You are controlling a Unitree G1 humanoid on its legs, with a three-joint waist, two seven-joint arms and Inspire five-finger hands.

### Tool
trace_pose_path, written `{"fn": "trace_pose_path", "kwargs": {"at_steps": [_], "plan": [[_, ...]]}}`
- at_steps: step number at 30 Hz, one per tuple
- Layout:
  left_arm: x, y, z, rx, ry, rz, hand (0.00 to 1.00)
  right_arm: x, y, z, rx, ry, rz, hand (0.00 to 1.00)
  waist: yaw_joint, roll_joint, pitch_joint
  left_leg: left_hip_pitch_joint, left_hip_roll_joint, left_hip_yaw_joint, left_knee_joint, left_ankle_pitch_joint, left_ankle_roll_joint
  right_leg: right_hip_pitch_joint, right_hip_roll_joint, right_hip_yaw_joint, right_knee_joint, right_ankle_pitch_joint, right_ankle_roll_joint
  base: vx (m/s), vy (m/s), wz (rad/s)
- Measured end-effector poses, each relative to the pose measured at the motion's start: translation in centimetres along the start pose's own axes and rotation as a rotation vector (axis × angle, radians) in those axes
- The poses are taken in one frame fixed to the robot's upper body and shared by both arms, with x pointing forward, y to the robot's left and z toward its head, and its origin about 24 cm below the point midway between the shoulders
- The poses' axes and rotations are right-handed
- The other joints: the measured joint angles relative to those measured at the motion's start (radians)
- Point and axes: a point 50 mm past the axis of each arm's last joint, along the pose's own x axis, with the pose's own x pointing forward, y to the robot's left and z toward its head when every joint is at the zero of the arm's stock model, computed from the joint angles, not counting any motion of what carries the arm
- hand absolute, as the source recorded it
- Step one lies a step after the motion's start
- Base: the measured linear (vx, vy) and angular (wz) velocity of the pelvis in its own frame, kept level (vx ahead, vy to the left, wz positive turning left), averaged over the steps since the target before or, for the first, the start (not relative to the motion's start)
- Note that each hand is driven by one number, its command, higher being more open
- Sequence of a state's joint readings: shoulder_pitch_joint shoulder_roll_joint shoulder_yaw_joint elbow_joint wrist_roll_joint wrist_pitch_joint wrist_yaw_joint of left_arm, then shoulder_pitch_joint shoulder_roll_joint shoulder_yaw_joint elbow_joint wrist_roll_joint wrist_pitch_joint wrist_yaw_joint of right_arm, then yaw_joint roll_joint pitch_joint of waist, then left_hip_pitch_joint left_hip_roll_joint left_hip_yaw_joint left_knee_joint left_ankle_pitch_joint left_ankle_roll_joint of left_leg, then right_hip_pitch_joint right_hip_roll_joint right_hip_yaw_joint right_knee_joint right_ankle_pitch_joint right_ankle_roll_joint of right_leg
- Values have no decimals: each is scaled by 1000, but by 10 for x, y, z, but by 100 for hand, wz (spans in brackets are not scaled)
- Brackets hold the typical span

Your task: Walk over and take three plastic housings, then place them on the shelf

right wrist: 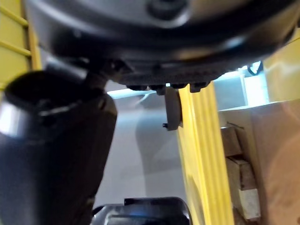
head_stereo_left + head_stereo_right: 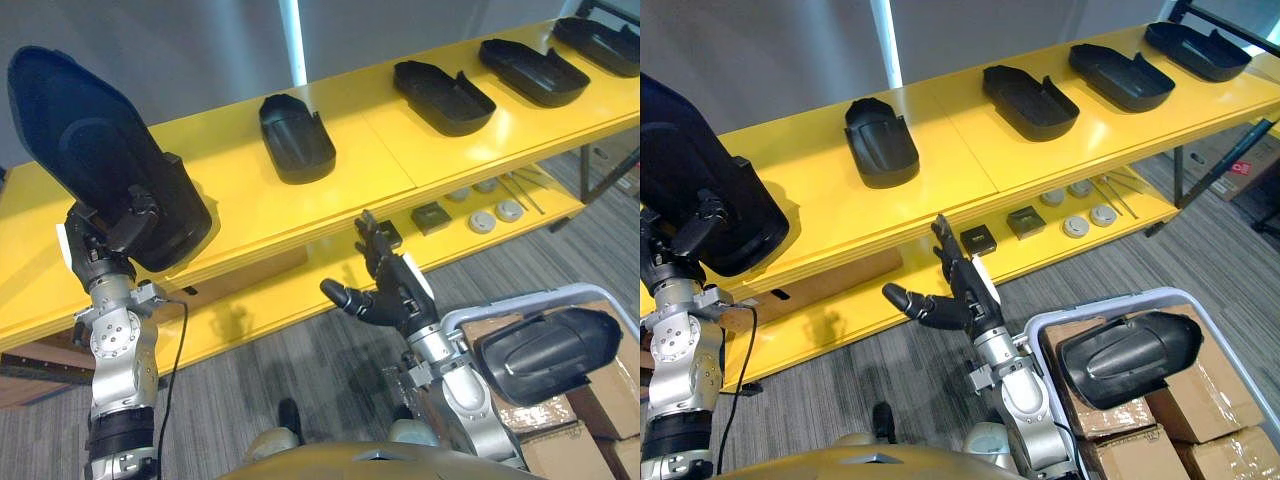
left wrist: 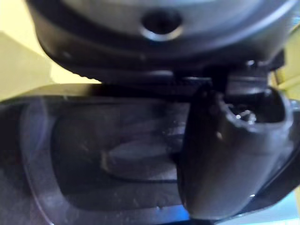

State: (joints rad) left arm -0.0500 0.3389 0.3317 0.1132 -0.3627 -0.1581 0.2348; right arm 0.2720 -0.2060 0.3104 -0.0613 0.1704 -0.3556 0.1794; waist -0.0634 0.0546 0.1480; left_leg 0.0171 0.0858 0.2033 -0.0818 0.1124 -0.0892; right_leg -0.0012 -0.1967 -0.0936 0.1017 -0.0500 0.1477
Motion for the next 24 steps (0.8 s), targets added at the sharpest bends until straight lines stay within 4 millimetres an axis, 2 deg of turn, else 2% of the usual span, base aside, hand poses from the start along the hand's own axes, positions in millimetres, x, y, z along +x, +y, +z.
{"fn": "trace_pose_path", "kwargs": {"at_steps": [3,8,14,22,24], "plan": [[12,2,-8,-32,64,-1,0,-4,0,-9,-6,54,25,100,-17,8,-2,4,-1,12,0,0,0,-7,-1,13,7,0,0,-25,10,-10],[32,3,-20,-16,173,13,0,-10,5,-14,-4,86,66,100,-33,24,-6,9,0,25,0,3,2,-18,0,28,22,0,0,-37,10,-9],[61,-1,-12,12,224,22,0,-12,20,-18,5,113,154,100,-46,27,-5,-9,7,42,0,7,2,-63,0,51,55,-1,-1,-33,4,-7],[78,5,-6,79,306,36,0,-13,26,-14,-3,104,180,100,-40,45,2,-4,10,51,0,6,-1,-67,-5,57,73,-8,-3,-5,6,-2],[81,11,-2,143,317,37,0,-13,27,-15,-4,109,186,100,-41,49,2,-3,11,54,4,6,-1,-67,-4,57,75,-9,-4,0,0,0]]}}
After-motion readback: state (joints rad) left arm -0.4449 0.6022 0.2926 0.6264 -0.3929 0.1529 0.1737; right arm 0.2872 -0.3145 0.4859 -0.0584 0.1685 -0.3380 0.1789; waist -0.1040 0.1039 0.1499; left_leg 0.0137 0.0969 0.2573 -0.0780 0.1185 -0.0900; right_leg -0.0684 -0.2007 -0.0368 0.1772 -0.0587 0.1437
